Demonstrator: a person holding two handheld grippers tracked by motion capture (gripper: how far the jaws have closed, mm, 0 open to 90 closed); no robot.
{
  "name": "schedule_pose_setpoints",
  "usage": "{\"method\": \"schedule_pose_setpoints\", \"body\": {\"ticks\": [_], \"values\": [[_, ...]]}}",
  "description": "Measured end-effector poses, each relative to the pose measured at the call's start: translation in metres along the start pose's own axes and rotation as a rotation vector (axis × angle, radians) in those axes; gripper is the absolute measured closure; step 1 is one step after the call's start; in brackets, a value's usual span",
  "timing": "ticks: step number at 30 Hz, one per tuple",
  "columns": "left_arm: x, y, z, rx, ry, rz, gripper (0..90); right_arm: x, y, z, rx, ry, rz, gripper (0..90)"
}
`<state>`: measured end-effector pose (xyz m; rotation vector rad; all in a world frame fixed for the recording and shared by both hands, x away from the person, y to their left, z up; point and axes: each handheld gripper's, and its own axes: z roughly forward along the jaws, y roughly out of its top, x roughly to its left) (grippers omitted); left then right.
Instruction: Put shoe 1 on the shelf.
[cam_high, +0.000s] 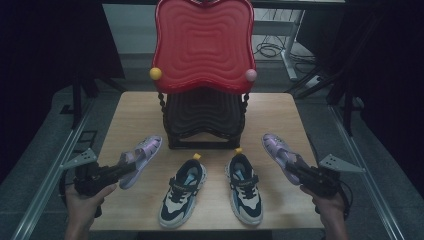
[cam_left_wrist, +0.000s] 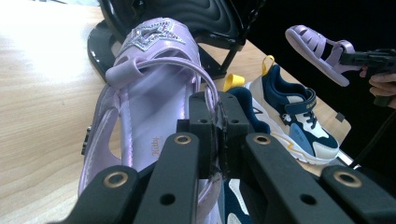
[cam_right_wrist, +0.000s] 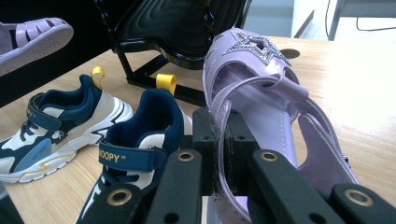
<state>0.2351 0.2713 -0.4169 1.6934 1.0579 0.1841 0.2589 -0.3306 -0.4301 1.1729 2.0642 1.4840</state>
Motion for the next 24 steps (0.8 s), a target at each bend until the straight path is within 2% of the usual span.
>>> {"method": "schedule_pose_setpoints", "body": {"ticks": [14,24], "values": [[-0.004,0.009,0.01,-0.003,-0.03,0.018,86.6,0.011,0.006,0.011,-0.007,0.037,-0.018,85.1],[-0.004,0.015,0.02,-0.007,-0.041,0.029,86.6,0.019,0.007,0.025,0.014,0.066,-0.028,85.1]]}}
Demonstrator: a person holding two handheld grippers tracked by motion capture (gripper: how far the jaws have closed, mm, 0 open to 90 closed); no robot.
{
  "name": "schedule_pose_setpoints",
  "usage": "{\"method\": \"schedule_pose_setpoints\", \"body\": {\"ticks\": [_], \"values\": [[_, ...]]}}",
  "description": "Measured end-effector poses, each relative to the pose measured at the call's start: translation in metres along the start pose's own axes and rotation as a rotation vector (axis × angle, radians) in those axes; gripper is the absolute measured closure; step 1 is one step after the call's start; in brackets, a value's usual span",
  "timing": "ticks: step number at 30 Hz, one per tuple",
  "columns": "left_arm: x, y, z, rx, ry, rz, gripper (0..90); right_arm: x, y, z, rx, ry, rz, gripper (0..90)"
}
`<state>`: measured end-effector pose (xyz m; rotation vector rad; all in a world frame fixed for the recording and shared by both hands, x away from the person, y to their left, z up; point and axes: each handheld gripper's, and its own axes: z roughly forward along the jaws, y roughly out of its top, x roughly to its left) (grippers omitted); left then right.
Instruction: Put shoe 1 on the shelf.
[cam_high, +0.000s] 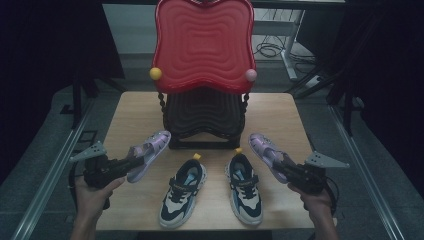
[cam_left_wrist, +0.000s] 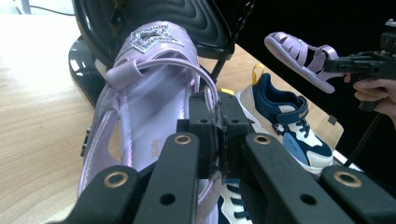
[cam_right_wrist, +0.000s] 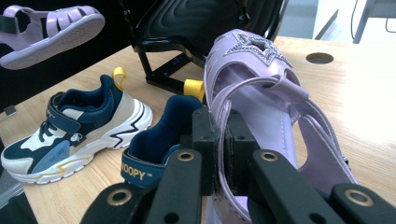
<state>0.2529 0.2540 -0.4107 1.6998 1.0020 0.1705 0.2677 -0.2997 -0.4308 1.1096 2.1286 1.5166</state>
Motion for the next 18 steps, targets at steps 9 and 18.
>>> {"method": "schedule_pose_setpoints", "body": {"ticks": [9,18], "values": [[-0.001,0.007,0.01,-0.003,0.0,0.013,86.6,0.009,0.01,0.014,-0.01,0.031,-0.03,85.1],[-0.007,0.014,0.022,0.007,-0.011,0.03,86.7,0.017,0.019,0.032,-0.006,0.061,-0.046,85.1]]}}
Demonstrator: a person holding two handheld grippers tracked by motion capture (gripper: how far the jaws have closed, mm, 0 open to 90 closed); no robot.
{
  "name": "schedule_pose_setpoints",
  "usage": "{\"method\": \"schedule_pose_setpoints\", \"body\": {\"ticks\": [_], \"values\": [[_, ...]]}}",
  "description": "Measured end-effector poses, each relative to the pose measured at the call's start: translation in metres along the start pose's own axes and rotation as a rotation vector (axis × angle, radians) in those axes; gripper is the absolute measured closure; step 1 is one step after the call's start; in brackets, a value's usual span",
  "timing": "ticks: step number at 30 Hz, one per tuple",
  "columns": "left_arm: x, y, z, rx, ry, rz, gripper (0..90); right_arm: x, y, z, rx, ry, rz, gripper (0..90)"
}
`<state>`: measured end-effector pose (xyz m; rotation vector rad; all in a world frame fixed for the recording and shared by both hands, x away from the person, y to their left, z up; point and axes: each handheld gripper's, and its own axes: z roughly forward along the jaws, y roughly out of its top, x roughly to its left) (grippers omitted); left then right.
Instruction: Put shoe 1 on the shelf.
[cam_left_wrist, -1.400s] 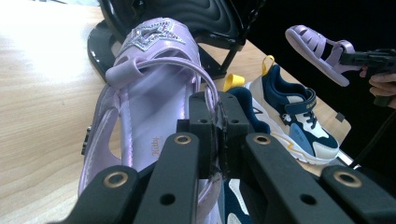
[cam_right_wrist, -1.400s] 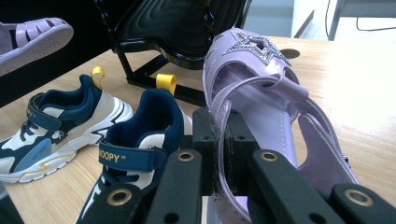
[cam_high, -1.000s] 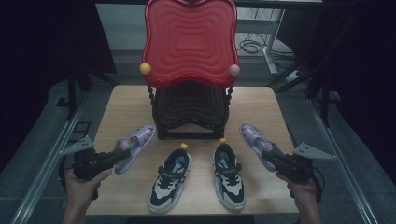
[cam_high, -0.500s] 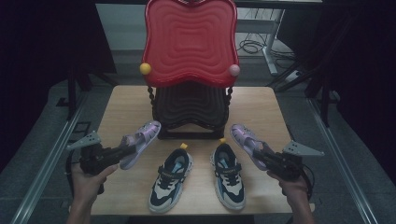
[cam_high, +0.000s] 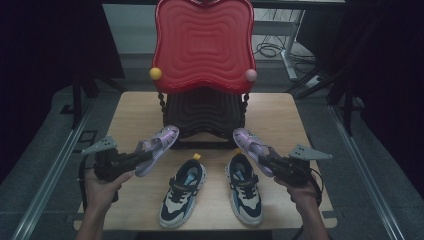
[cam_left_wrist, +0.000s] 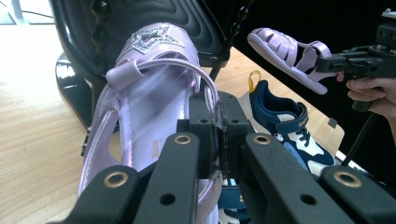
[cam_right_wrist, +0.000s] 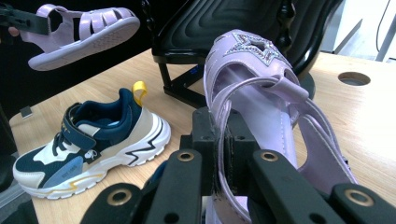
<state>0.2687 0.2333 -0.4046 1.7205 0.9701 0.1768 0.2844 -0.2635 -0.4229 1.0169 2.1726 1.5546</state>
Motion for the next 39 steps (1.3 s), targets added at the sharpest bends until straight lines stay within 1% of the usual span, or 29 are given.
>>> {"method": "schedule_pose_setpoints", "body": {"ticks": [7,13,19,25,27,32,34,39], "values": [[-0.003,0.007,0.01,0.004,-0.013,0.012,86.6,0.003,0.005,0.013,0.001,0.018,-0.017,85.1],[-0.006,0.012,0.021,-0.008,-0.017,0.027,86.7,0.004,0.009,0.023,0.001,0.032,-0.023,85.1],[-0.01,0.017,0.03,0.002,-0.017,0.046,86.6,0.006,0.013,0.034,0.002,0.043,-0.027,85.1],[-0.01,0.021,0.033,-0.004,-0.017,0.041,86.6,0.008,0.017,0.041,-0.001,0.052,-0.023,85.1],[-0.01,0.024,0.036,0.001,-0.015,0.047,86.6,0.009,0.019,0.044,-0.004,0.056,-0.028,85.0],[-0.012,0.028,0.042,0.003,-0.014,0.057,86.6,0.011,0.022,0.05,-0.016,0.048,-0.024,85.0],[-0.012,0.03,0.044,0.0,-0.012,0.059,86.5,0.011,0.024,0.052,-0.012,0.043,-0.027,84.9],[-0.01,0.033,0.046,-0.013,0.003,0.061,86.5,0.011,0.028,0.056,-0.018,0.044,-0.02,84.9]]}}
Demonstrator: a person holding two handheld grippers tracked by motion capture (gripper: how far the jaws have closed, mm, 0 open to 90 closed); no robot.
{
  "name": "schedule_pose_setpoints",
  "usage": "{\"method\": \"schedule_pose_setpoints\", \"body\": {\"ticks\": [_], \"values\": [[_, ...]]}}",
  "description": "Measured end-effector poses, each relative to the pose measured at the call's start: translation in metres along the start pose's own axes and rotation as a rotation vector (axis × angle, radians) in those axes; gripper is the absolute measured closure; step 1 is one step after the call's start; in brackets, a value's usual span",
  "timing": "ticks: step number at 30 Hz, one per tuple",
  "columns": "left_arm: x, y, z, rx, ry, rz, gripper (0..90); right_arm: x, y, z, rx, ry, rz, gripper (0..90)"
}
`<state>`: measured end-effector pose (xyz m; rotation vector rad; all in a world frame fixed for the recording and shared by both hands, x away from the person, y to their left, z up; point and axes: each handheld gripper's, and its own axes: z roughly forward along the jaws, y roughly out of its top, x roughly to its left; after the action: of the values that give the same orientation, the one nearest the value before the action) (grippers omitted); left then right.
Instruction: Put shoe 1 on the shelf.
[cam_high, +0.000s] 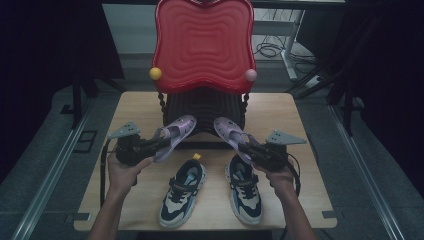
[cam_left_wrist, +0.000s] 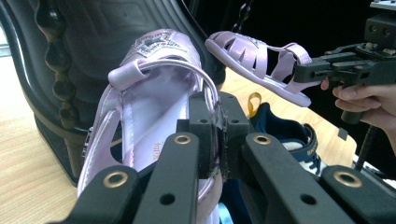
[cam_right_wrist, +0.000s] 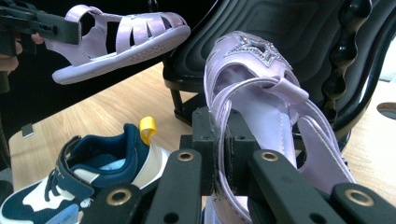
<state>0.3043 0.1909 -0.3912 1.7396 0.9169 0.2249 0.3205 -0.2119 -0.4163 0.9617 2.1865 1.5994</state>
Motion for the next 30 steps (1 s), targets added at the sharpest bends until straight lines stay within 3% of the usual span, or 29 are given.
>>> {"method": "schedule_pose_setpoints", "body": {"ticks": [12,30], "values": [[0.005,0.006,0.013,-0.008,0.02,0.004,86.5,0.001,0.01,0.014,-0.021,-0.018,0.009,85.0],[0.009,0.017,0.039,-0.018,0.018,0.005,86.6,-0.002,0.023,0.03,-0.027,-0.029,0.014,84.9]]}}
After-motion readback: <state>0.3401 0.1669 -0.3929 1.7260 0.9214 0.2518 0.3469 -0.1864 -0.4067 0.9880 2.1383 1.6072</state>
